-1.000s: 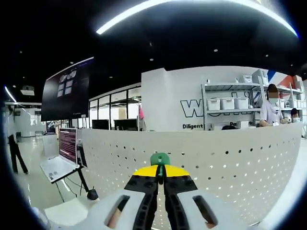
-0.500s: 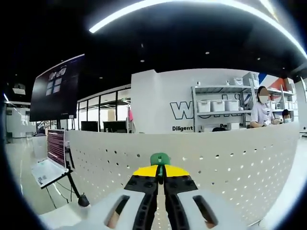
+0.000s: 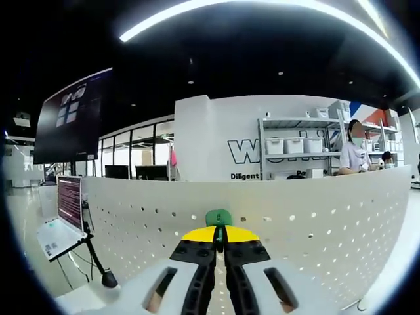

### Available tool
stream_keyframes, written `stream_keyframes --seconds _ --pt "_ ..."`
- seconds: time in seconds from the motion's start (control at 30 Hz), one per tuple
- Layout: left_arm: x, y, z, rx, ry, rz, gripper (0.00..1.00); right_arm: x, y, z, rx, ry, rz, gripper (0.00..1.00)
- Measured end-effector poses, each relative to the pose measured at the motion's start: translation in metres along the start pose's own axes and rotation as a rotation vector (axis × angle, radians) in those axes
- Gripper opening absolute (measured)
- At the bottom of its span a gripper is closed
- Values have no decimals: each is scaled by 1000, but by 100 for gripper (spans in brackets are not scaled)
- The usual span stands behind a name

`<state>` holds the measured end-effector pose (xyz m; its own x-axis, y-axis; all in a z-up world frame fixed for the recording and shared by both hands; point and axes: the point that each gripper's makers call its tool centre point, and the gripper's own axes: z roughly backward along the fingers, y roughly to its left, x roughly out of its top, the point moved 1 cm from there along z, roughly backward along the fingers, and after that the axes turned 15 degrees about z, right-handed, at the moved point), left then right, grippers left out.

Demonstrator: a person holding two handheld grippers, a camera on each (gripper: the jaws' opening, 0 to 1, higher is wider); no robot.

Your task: Insert the hook assembly into the mounting plate slot until the hook locks in place.

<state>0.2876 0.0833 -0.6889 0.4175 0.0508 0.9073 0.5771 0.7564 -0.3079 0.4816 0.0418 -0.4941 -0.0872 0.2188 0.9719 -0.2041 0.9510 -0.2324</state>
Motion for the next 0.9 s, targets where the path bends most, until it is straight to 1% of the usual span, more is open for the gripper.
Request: stream_keyframes --seconds 0.13,0.17,0.2,0.47,0.6,0.7,0.77,0.9 --pt "-2 0 1 -3 11 0 87 0 4 -5 3 2 0 1" --pt "-2 0 1 -3 13 1 87 -1 2 -5 -4 4 -2 1" --pt "-2 0 2 -4 13 1 87 -3 2 -6 -6 9 -22 1" --pt "-5 2 4 -2 19 11 86 -7 3 -7 -23 15 -37 2" --pt "-6 1 4 -2 18 20 86 -8 3 -9 -53 17 -80 2" --pt "-8 0 3 -2 26 20 86 -9 4 -10 -73 16 -84 2" --pt "-7 0 3 0 21 25 86 -8 4 -11 -90 21 -98 2" --pt "-10 2 3 4 20 40 85 -8 3 -11 -102 27 -106 2"
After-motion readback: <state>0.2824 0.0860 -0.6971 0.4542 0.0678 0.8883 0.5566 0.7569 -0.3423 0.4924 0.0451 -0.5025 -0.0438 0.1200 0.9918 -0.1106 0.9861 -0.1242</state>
